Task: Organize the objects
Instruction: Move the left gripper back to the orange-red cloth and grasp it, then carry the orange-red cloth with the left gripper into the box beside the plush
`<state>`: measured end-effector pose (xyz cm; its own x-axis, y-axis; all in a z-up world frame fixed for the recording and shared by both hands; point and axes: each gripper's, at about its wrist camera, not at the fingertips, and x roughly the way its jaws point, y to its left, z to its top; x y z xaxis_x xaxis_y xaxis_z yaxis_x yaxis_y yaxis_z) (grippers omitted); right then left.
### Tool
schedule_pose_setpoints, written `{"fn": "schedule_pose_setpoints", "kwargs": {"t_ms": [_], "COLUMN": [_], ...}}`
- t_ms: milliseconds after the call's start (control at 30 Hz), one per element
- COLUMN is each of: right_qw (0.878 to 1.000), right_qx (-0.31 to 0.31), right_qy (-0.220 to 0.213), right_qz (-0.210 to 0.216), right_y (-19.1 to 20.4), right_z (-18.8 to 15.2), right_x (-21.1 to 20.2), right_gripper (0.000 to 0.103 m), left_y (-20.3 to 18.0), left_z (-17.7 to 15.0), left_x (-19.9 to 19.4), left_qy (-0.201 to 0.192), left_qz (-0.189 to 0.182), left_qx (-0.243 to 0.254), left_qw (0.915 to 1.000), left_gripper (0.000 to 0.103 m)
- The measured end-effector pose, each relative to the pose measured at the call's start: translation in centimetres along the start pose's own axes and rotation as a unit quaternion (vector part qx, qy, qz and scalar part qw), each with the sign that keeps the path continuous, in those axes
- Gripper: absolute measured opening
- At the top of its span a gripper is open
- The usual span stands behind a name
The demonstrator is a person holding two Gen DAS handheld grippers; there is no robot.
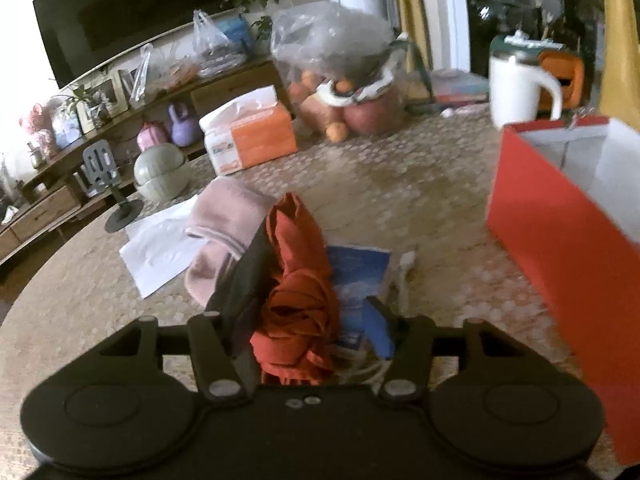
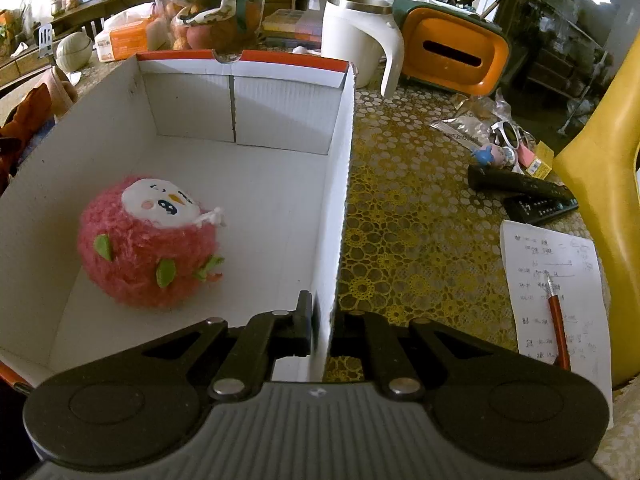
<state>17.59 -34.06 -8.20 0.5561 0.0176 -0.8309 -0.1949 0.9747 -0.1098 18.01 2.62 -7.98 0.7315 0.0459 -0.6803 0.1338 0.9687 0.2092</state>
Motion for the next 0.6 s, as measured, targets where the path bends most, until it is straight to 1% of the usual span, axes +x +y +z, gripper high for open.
{"fn": "schedule_pose_setpoints", "kwargs": {"t_ms": [167, 267, 300, 400, 600], "right_qw": [1.000, 1.000, 1.000, 1.000, 1.000], "right_qx": [0.000, -0.001, -0.001, -0.001, -0.001], "right_qy": [0.000, 0.000, 0.000, -0.001, -0.004], "right_qz": [0.000, 0.001, 0.002, 0.003, 0.000], "right_y": [0.0, 0.1, 0.1, 0.0, 0.1], "right_z": [0.0, 0.1, 0.1, 0.0, 0.0], "right_x": [0.1, 0.1, 0.1, 0.1, 0.0], "right_gripper": [0.006, 0.006, 0.006, 0.006, 0.006], "left_y": [0.2, 0.2, 0.2, 0.4, 0.1], "left_z": [-0.1, -0.1, 0.0, 0.4, 1.7], "left_x": [0.3, -0.1, -0.3, -1.4, -4.9], "left_qy": [0.003, 0.000, -0.002, -0.009, -0.027], "left_qz": [0.017, 0.020, 0.021, 0.005, -0.020], "left_qx": [0.008, 0.010, 0.008, -0.005, -0.013], "left_qw": [0.9998, 0.9997, 0.9997, 0.9999, 0.9993], "left_gripper": [0.035, 0.030, 0.029, 0.027, 0.026]}}
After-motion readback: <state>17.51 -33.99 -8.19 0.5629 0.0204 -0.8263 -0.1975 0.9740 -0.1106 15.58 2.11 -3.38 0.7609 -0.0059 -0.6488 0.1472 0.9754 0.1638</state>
